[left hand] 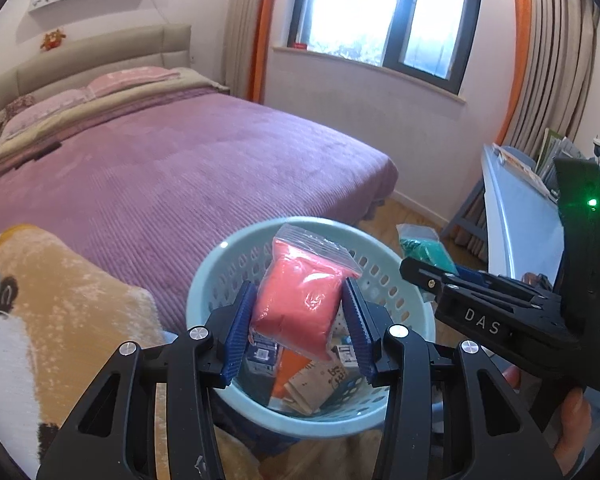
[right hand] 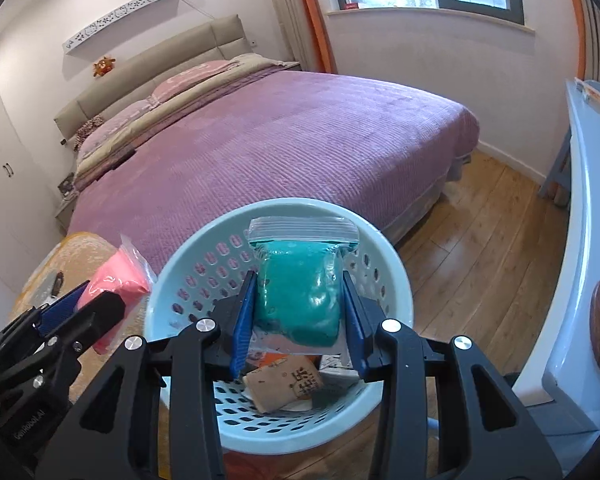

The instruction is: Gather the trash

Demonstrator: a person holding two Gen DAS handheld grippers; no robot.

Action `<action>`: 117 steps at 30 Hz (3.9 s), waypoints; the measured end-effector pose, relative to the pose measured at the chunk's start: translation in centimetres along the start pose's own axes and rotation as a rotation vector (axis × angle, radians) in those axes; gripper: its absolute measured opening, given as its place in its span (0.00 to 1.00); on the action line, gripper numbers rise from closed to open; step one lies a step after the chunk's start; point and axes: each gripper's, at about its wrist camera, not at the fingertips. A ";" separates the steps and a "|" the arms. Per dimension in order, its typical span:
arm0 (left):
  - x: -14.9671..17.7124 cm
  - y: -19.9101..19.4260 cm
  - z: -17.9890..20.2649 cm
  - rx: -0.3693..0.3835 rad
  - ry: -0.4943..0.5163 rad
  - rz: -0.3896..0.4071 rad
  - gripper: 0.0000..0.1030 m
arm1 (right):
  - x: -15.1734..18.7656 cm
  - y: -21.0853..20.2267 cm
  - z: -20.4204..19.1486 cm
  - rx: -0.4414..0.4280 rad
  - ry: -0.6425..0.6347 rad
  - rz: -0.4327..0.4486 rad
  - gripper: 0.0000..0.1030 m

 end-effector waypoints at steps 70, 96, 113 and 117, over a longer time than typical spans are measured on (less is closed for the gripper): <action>10.6 -12.9 -11.1 -0.419 -0.128 0.355 0.93 | 9.0 -8.5 -11.3 -0.023 -0.230 0.383 0.61; 10.5 -12.7 -11.2 -0.423 -0.129 0.343 0.93 | 9.1 -8.3 -11.6 -0.041 -0.229 0.373 0.64; 10.7 -12.6 -11.3 -0.416 -0.133 0.337 0.93 | 9.1 -7.9 -11.6 -0.048 -0.223 0.361 0.64; 10.7 -12.7 -11.3 -0.414 -0.128 0.342 0.93 | 9.2 -7.9 -11.5 -0.047 -0.223 0.360 0.64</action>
Point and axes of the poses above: each gripper's, at about its wrist camera, not at the fingertips, and y roughly the way its jaws point, z to its right, x to its underside, and after that the axes turned 1 degree about y, right-handed
